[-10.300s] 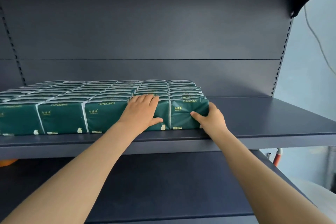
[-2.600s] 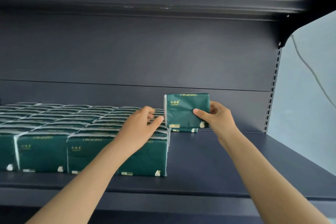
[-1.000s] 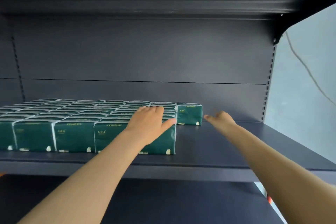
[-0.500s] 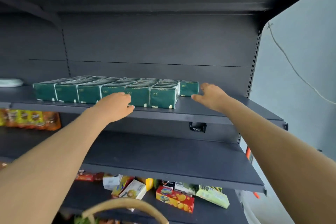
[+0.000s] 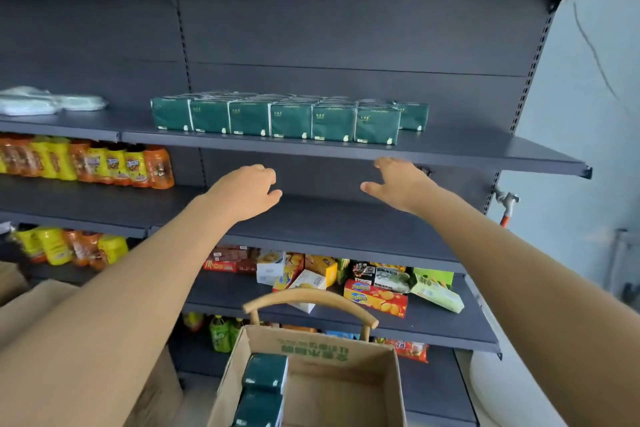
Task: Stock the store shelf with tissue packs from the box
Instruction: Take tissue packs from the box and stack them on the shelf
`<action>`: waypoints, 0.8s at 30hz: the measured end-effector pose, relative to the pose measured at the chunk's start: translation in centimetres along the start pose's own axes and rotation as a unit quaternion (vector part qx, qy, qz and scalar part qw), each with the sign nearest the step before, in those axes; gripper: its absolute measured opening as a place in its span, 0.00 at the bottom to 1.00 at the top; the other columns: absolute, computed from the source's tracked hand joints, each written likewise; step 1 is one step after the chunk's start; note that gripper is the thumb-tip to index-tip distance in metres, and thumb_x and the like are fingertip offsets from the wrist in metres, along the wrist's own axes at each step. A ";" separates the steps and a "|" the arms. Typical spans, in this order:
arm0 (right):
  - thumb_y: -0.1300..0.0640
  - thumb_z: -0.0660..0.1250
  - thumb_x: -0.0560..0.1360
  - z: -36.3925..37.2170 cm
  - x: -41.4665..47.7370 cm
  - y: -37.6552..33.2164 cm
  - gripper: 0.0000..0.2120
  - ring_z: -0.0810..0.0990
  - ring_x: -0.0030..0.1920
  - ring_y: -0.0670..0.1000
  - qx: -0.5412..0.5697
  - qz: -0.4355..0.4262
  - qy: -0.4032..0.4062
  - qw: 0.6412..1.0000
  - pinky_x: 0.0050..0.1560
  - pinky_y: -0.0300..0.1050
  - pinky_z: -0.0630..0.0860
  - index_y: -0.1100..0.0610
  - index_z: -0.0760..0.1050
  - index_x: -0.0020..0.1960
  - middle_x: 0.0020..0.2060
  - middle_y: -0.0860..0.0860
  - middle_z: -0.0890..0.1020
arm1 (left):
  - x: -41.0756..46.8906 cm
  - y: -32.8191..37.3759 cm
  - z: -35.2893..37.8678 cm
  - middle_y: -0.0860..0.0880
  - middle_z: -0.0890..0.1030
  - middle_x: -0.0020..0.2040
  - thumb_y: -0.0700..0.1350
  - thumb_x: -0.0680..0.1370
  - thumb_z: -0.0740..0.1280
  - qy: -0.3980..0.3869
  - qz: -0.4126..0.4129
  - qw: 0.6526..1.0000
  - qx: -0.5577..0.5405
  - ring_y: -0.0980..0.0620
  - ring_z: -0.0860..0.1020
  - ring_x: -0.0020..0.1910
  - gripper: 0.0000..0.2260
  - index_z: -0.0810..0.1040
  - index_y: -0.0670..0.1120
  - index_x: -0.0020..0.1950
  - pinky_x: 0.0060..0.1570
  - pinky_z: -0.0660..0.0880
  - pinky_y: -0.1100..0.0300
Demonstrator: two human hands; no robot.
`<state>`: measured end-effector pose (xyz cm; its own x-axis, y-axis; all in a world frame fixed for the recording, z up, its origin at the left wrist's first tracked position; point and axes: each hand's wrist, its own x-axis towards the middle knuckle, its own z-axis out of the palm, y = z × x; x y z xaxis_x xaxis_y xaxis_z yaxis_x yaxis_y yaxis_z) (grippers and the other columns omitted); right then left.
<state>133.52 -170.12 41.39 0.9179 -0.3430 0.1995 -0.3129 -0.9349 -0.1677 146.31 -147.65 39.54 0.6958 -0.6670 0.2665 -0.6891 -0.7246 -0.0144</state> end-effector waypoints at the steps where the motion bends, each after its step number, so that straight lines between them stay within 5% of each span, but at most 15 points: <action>1: 0.45 0.59 0.79 1.3 -0.4 -1.0 0.29 0.67 0.67 0.60 0.004 0.008 -0.011 1.000 0.64 0.53 0.68 0.63 0.61 0.71 0.67 0.60 0.70 | -0.8 -0.9 0.7 0.45 0.74 0.59 0.52 0.81 0.57 -0.009 0.004 1.000 -0.008 0.46 0.75 0.55 0.17 0.71 0.43 0.65 0.53 0.73 0.52; 8: 0.45 0.59 0.79 12.2 -4.7 -5.7 0.28 0.67 0.67 0.60 0.008 0.084 -0.127 0.988 0.64 0.51 0.68 0.62 0.62 0.71 0.67 0.60 0.70 | -6.3 -4.7 7.8 0.46 0.74 0.55 0.51 0.81 0.57 -0.081 0.052 0.995 -0.040 0.47 0.74 0.54 0.15 0.72 0.43 0.61 0.49 0.71 0.54; 13: 0.45 0.59 0.79 20.9 -7.6 -5.9 0.26 0.74 0.59 0.59 0.000 0.109 -0.226 0.968 0.51 0.48 0.72 0.62 0.65 0.68 0.60 0.59 0.75 | -9.8 -6.0 14.8 0.46 0.75 0.53 0.50 0.81 0.57 -0.150 0.064 0.984 -0.068 0.47 0.74 0.51 0.14 0.73 0.44 0.60 0.45 0.73 0.53; 19: 0.46 0.57 0.79 31.7 -11.0 -4.0 0.25 0.69 0.67 0.56 0.018 0.135 -0.335 0.932 0.68 0.52 0.67 0.58 0.63 0.72 0.68 0.55 0.70 | -12.7 -6.4 25.8 0.45 0.75 0.56 0.51 0.80 0.57 -0.259 0.050 0.961 -0.087 0.46 0.75 0.53 0.14 0.73 0.42 0.55 0.51 0.74 0.50; 24: 0.44 0.57 0.79 39.5 -12.3 -0.8 0.23 0.71 0.63 0.57 0.027 0.150 -0.418 0.896 0.64 0.53 0.71 0.57 0.67 0.68 0.64 0.56 0.73 | -14.4 -5.8 33.6 0.46 0.74 0.58 0.51 0.80 0.58 -0.341 0.033 0.935 -0.095 0.47 0.74 0.56 0.15 0.72 0.43 0.61 0.52 0.73 0.52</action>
<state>132.10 -161.56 0.95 0.6630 -0.3696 -0.6510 -0.5852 -0.7983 -0.1427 147.10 -139.74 3.38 0.5728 -0.7125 -0.4052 -0.7140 -0.6765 0.1802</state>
